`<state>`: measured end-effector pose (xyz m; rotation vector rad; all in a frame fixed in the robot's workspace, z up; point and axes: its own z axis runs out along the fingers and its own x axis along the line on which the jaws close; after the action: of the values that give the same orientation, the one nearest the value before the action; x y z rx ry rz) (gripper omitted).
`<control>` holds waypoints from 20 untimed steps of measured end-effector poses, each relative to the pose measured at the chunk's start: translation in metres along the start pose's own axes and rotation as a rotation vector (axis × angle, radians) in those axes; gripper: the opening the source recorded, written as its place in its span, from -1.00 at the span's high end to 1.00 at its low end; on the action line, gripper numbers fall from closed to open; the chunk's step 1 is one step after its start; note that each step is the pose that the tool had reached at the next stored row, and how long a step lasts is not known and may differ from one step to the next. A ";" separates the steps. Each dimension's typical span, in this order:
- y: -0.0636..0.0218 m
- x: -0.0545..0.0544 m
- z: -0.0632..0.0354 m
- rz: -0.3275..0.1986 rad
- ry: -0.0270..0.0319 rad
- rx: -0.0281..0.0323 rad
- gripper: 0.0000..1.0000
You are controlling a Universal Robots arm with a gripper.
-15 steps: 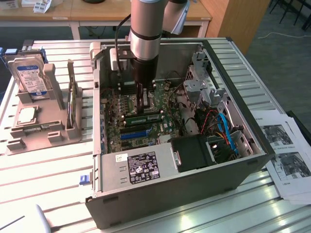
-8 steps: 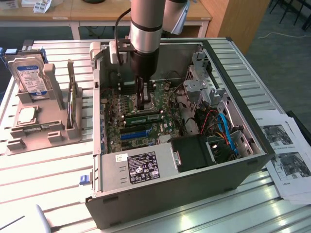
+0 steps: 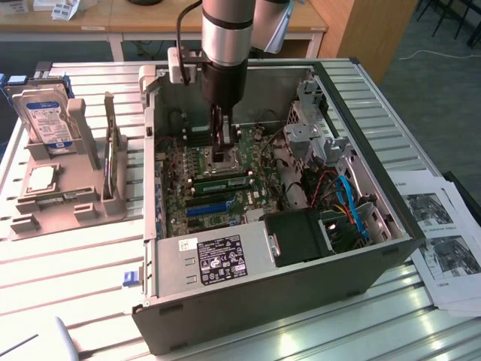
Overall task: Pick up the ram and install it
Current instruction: 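Press down the ram until it locks into place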
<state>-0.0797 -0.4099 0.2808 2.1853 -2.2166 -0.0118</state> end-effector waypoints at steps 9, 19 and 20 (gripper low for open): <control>0.0006 0.000 -0.0223 0.000 0.0083 0.0001 0.80; -0.0007 0.000 -0.0399 0.001 0.0216 -0.0003 0.80; -0.0051 0.000 -0.0416 0.001 0.0215 -0.0044 0.80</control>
<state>-0.0736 -0.4098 0.3223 2.1721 -2.2038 0.0069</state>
